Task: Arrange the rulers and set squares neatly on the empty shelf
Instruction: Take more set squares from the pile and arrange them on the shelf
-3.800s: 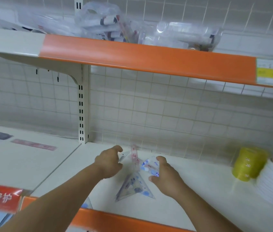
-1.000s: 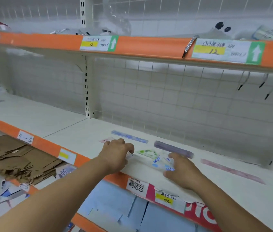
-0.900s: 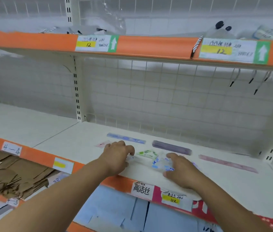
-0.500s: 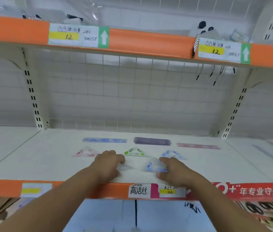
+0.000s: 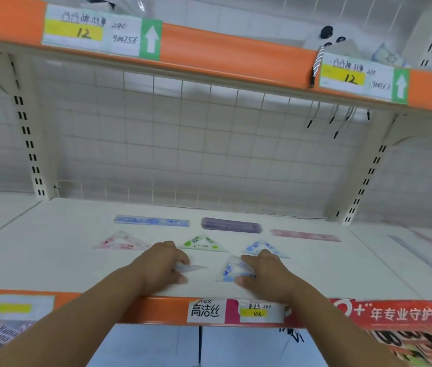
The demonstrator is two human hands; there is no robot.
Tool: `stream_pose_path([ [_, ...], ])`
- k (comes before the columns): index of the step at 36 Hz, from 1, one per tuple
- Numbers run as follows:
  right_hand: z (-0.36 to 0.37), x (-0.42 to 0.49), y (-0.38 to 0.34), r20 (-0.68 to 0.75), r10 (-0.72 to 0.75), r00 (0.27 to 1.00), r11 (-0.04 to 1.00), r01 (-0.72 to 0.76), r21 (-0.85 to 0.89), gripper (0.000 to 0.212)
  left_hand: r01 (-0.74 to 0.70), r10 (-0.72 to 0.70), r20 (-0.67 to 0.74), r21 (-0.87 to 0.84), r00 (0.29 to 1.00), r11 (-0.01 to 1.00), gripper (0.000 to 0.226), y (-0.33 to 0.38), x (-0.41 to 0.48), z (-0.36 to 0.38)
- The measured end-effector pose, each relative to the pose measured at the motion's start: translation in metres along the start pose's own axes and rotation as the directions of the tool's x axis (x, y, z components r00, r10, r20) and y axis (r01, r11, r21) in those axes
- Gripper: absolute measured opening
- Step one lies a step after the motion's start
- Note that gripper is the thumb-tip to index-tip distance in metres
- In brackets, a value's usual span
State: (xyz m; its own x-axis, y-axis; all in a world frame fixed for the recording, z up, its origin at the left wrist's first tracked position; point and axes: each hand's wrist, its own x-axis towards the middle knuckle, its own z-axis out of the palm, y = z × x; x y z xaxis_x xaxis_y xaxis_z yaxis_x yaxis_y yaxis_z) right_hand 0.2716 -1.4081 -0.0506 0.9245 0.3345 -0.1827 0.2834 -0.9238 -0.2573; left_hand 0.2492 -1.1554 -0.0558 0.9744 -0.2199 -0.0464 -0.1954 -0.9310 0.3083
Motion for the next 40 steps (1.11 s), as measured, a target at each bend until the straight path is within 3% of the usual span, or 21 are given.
stream_pose_path([
  [5, -0.002, 0.001, 0.0, 0.03, -0.009, 1.0, 0.997, 0.011, -0.072, 0.049, 0.058, -0.058, 0.009, -0.003, 0.998, 0.998, 0.068, -0.004, -0.004, -0.001],
  [7, -0.003, 0.001, 0.001, 0.037, -0.03, 0.999, 0.997, 0.032, -0.07, 0.039, 0.092, -0.092, -0.01, -0.01, 0.996, 0.996, 0.069, -0.007, -0.008, -0.005],
  [9, -0.004, 0.001, 0.002, 0.016, -0.038, 0.999, 0.999, 0.038, -0.018, 0.025, 0.138, -0.138, -0.036, -0.011, 0.99, 0.99, 0.063, -0.013, -0.014, -0.011],
  [11, -0.005, 0.003, 0.004, -0.038, -0.032, 0.999, 0.999, 0.034, 0.038, 0.027, 0.198, -0.197, -0.035, 0.037, 0.98, 0.979, 0.052, -0.02, -0.02, -0.019],
  [14, -0.008, 0.007, 0.01, -0.108, -0.041, 0.993, 0.998, 0.045, 0.037, 0.04, 0.276, -0.288, 0.049, 0.175, 0.956, 0.945, 0.045, -0.029, -0.032, -0.03],
  [18, -0.011, 0.009, 0.014, -0.109, 0.001, 0.994, 1.0, 0.002, 0.024, 0.026, 0.336, -0.378, 0.157, 0.241, 0.912, 0.91, 0.04, -0.044, -0.048, -0.036],
  [24, -0.01, 0.009, 0.011, -0.105, 0.09, 0.99, 0.992, -0.08, 0.099, 0.022, 0.349, -0.406, 0.213, 0.262, 0.889, 0.9, 0.036, -0.05, -0.053, -0.034],
  [28, -0.008, 0.008, 0.006, -0.069, 0.071, 0.995, 0.989, -0.062, 0.135, 0.022, 0.341, -0.406, 0.203, 0.29, 0.891, 0.894, 0.027, -0.052, -0.052, -0.032],
  [32, -0.003, 0.01, 0.003, -0.054, 0.045, 0.998, 0.998, -0.042, 0.055, 0.051, 0.344, -0.417, 0.197, 0.321, 0.887, 0.883, 0.019, -0.058, -0.051, -0.031],
  [40, -0.006, 0.012, -0.001, -0.041, 0.055, 0.998, 0.998, -0.053, 0.035, 0.049, 0.341, -0.431, 0.218, 0.354, 0.875, 0.871, 0.025, -0.054, -0.049, -0.034],
])
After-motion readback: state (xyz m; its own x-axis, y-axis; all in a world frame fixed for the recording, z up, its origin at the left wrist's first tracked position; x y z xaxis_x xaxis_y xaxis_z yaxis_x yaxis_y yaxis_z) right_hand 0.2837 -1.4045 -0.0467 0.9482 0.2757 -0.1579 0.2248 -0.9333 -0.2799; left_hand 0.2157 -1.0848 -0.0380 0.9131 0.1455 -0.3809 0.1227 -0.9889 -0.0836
